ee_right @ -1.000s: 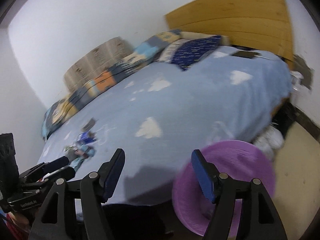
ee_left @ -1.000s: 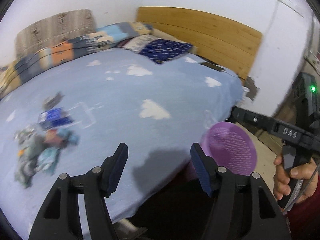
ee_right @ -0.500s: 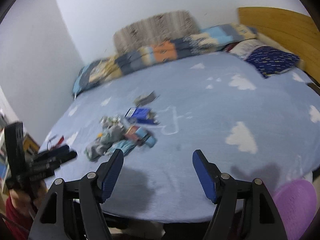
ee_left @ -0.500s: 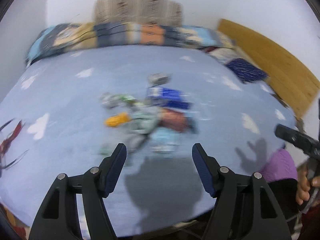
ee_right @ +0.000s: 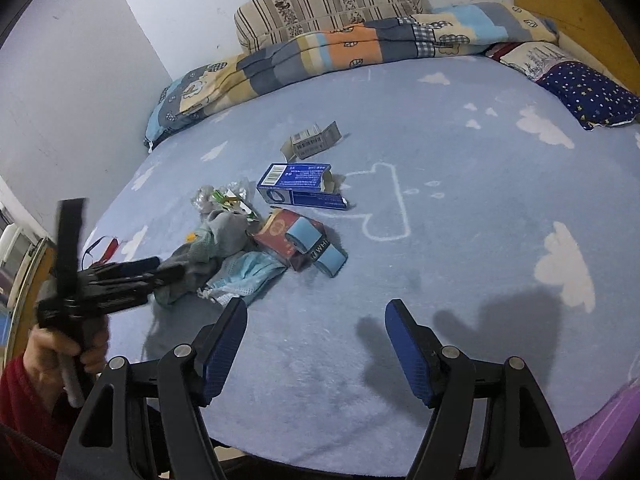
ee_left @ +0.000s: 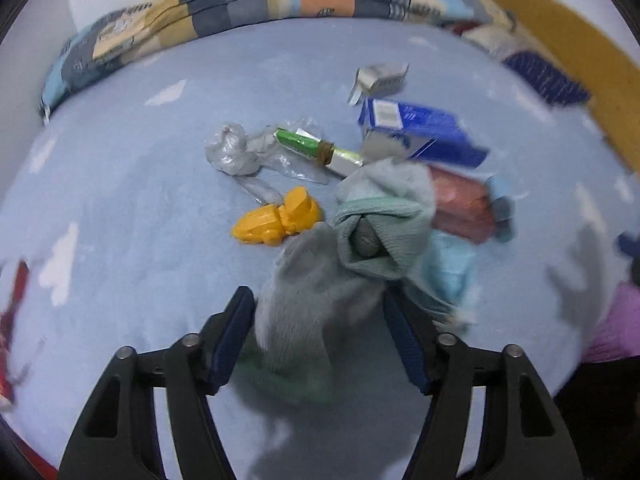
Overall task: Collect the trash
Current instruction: 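Grasp the grey sock with the left tool while the right tool grasps the light-blue tape roll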
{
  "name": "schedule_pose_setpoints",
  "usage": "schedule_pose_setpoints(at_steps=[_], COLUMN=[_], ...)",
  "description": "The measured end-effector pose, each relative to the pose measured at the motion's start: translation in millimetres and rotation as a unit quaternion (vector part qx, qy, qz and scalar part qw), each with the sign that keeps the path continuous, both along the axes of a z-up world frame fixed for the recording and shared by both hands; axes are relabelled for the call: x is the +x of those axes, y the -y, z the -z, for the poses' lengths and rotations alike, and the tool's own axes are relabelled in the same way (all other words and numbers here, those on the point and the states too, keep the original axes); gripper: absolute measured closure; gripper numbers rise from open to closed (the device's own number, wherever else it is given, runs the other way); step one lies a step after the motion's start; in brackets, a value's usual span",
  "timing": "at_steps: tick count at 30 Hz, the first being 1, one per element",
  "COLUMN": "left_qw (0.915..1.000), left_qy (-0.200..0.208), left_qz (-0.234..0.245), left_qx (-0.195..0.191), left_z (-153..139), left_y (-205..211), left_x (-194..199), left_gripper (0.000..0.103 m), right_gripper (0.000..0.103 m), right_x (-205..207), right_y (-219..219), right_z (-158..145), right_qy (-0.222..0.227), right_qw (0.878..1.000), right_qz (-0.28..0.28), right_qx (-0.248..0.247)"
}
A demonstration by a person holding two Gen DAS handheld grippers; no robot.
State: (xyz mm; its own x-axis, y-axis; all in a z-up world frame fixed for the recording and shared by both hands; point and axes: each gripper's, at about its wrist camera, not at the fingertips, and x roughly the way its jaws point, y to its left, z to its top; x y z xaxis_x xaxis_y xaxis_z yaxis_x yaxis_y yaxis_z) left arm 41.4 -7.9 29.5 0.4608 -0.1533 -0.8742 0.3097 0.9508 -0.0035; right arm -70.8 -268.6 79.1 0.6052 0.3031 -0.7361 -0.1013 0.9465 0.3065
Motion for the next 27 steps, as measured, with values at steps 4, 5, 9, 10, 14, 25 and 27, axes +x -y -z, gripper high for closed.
schedule_pose_setpoints(at_steps=[4,5,9,10,14,25,27], left_qw=[0.9993,0.9993,0.9974,0.9966,0.992,0.9881,0.9874], left_qy=[-0.023,-0.021,-0.003,0.004,0.042,0.073,0.076], left_qz=[-0.028,-0.03,-0.056,-0.06,-0.073,-0.061,-0.057], left_qx=[-0.004,-0.009,-0.045,-0.056,-0.095,-0.121,-0.127], left_z=[8,7,-12,-18,-44,-65,-67], left_y=[-7,-10,-31,-37,-53,-46,-43], left_x=[9,8,0,-4,-20,-24,-25], left_gripper=[0.077,0.08,0.084,0.084,0.084,0.084,0.084], right_gripper=[0.028,0.028,0.028,0.028,0.028,0.07,0.07], right_x=[9,14,37,44,68,116,112], right_y=[0,-2,-18,-23,-41,-65,-64], right_z=[0,1,9,11,25,61,54], right_qy=[0.003,0.0,-0.001,-0.002,-0.006,-0.013,-0.005], right_qw=[1.0,1.0,0.997,0.996,0.989,0.977,0.978], right_qz=[-0.009,-0.014,-0.051,-0.066,-0.108,-0.15,-0.149], right_qx=[-0.017,-0.02,-0.056,-0.064,-0.097,-0.148,-0.144])
